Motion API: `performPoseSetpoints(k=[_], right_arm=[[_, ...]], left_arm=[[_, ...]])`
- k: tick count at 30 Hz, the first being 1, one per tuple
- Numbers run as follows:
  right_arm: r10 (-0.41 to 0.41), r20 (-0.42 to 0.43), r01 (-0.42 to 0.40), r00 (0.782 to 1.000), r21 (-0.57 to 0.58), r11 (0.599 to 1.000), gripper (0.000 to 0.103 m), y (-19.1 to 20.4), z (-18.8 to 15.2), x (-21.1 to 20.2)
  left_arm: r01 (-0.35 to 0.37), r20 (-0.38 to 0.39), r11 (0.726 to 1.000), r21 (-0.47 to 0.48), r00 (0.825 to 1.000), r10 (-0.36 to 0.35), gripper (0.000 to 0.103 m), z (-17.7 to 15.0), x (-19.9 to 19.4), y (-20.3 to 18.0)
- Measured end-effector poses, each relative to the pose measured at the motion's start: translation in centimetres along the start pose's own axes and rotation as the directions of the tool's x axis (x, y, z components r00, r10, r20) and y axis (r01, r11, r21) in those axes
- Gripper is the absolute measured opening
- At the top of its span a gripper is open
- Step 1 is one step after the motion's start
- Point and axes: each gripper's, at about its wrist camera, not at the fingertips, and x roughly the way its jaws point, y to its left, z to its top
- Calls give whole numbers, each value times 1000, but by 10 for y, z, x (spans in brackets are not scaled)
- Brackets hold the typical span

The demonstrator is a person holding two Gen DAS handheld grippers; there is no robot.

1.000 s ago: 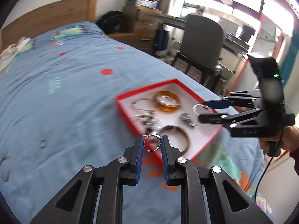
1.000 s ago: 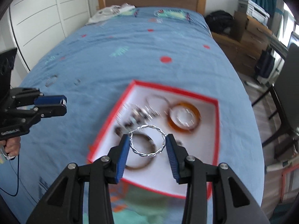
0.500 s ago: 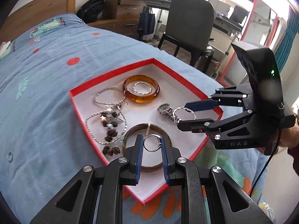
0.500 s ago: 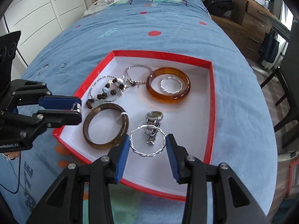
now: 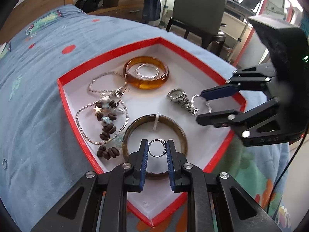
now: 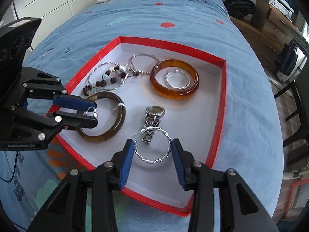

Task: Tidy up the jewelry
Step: 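Carry the ring and hoop into the red box and open both grippers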

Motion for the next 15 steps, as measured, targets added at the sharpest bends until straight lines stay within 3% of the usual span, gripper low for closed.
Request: performPoseSetpoints(k=[8, 15], right_arm=[[-1, -41, -1, 999, -45, 999, 39, 2, 6, 5], [-6, -68, 1, 998, -74, 997, 39, 6, 6, 9]], left_arm=[[-46, -38, 998, 33, 998, 48, 20, 5, 10, -3], [-36, -53, 999, 33, 998, 38, 20, 6, 11, 0]])
